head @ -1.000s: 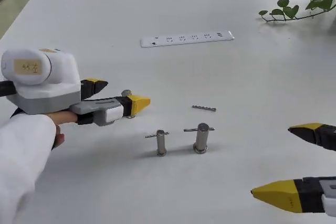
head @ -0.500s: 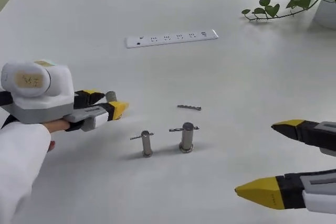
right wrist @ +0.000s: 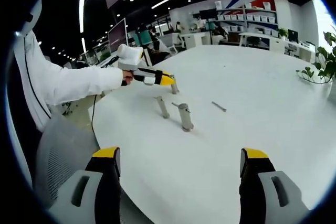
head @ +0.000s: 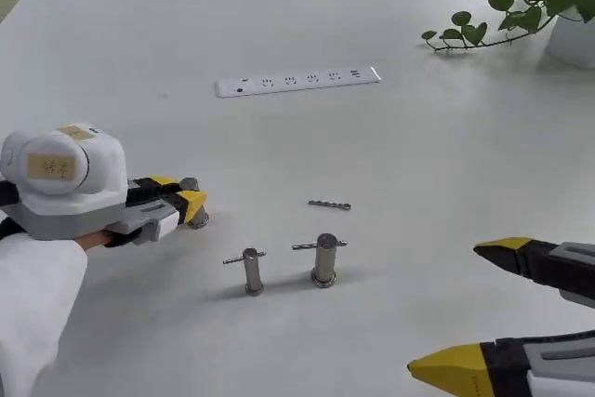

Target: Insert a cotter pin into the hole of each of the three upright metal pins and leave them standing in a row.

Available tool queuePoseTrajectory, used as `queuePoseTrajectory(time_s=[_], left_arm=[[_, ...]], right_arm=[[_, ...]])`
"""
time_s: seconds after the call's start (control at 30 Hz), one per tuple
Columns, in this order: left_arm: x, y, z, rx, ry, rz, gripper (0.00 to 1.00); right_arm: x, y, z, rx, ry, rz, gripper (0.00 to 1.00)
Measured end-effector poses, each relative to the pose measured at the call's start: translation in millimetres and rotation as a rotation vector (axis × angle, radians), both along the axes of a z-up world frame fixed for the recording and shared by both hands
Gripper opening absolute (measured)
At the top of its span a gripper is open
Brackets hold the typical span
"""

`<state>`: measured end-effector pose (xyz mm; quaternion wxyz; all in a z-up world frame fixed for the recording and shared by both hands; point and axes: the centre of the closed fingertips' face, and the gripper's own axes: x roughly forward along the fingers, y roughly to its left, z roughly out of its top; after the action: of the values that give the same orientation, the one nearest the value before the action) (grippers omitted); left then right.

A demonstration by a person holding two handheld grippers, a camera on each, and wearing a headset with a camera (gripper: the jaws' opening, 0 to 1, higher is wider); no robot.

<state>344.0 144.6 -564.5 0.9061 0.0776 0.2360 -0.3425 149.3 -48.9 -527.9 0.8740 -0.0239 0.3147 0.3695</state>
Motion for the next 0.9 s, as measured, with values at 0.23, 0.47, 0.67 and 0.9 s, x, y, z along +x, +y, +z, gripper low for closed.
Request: queuePoseTrajectory(time_s=[0.23, 0.47, 0.67, 0.9], left_arm=[[-6.2, 12.2, 17.2, -0.018, -0.014, 0.012, 0.09], [-45.8, 30.6, 38.4, -0.016, -0.042, 0.019, 0.09], [-74.1, 42.1, 50.8, 0.005, -0.061, 0.022, 0.09], [-98.7, 39.0, 61.5, 0.003, -0.066, -0.001, 0.09]], right_arm=[[2.2, 3.2, 2.5, 0.004, -0.008, 0.013, 0.93], [0.9, 5.5, 3.5, 0.006, -0.016, 0.024, 0.92], [-0.7, 6.3, 2.8, 0.008, -0.017, 0.031, 0.92], [-1.3, 8.4, 4.4, 0.009, -0.024, 0.037, 0.92]])
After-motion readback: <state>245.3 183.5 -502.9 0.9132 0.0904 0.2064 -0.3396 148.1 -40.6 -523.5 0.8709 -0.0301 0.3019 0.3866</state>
